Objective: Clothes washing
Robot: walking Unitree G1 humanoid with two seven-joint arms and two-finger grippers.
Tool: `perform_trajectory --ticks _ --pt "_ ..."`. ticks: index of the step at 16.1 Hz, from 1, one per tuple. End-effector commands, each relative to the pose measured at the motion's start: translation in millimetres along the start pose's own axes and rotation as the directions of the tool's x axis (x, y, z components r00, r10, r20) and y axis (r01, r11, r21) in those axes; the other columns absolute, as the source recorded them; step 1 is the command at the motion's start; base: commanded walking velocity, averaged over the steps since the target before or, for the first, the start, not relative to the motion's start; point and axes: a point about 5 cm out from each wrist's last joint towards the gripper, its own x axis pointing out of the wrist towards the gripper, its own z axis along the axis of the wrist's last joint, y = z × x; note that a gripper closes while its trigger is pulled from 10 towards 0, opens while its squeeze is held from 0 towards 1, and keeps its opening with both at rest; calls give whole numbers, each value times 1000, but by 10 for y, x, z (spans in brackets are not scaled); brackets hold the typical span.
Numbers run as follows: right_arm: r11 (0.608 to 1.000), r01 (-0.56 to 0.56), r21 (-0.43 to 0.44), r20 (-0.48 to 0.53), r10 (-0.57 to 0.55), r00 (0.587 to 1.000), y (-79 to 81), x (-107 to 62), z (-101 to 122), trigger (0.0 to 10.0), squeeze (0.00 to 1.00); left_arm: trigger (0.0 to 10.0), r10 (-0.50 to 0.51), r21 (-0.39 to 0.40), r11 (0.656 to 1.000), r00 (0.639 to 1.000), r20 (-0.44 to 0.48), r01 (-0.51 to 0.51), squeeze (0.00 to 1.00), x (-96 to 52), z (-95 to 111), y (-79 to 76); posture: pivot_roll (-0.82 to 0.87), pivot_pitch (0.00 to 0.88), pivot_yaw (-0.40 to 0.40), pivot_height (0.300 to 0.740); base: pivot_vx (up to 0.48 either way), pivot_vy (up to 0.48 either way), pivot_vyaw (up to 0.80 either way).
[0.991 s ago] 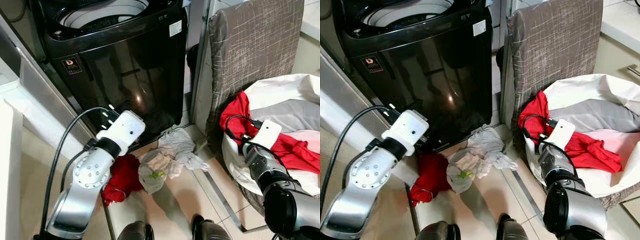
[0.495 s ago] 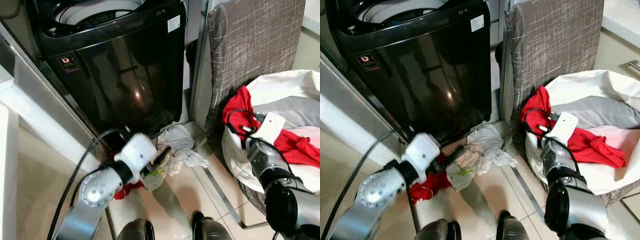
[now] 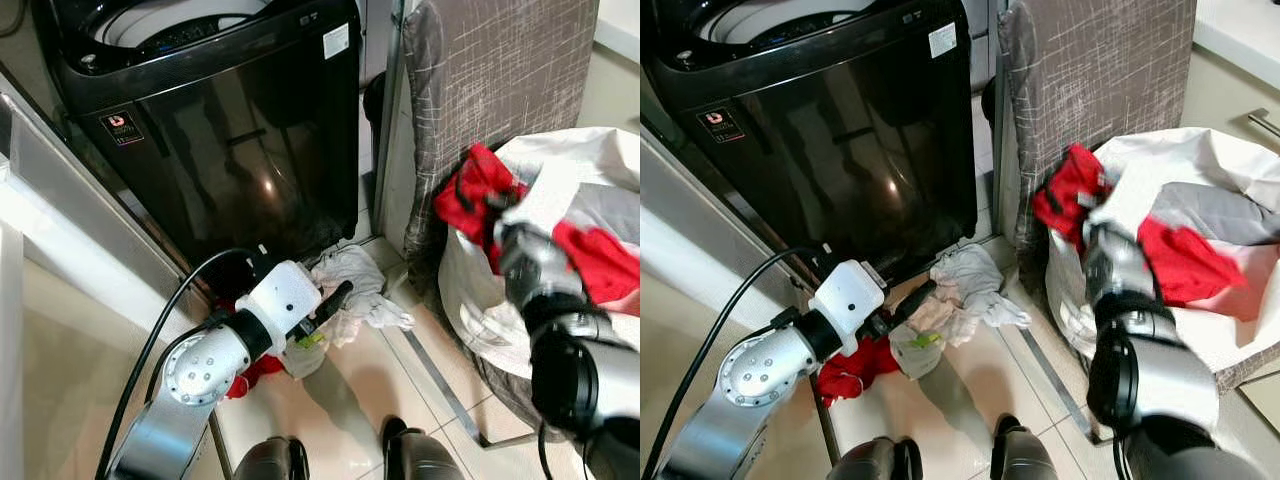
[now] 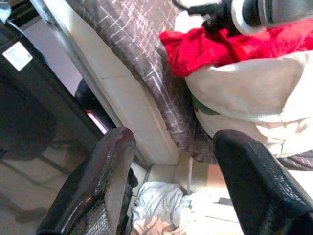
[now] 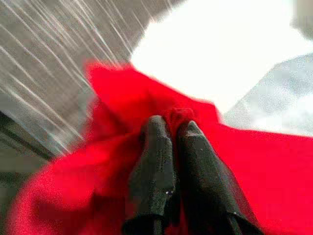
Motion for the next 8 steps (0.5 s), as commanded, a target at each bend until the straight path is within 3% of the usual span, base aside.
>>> perform_trajectory --ticks 1,2,5,8 --pt "998 -67 -20 82 68 994 173 26 227 0 0 10000 14 3 1000 1000 -1 -14 0 11 -23 26 96 179 77 740 0 0 0" --pt "988 -154 -21 166 155 974 380 35 514 0 0 10000 35 -2 999 999 9 -35 0 57 -24 44 87 157 64 740 0 0 0" --pt "969 -246 -19 232 244 942 588 18 766 0 0 10000 51 -6 999 998 21 -51 0 114 -24 61 81 122 47 740 0 0 0" --pt "901 -406 -153 450 429 783 1065 -184 1478 0 0 10000 99 -7 995 994 55 -99 0 238 -17 127 76 39 2 740 0 0 0"
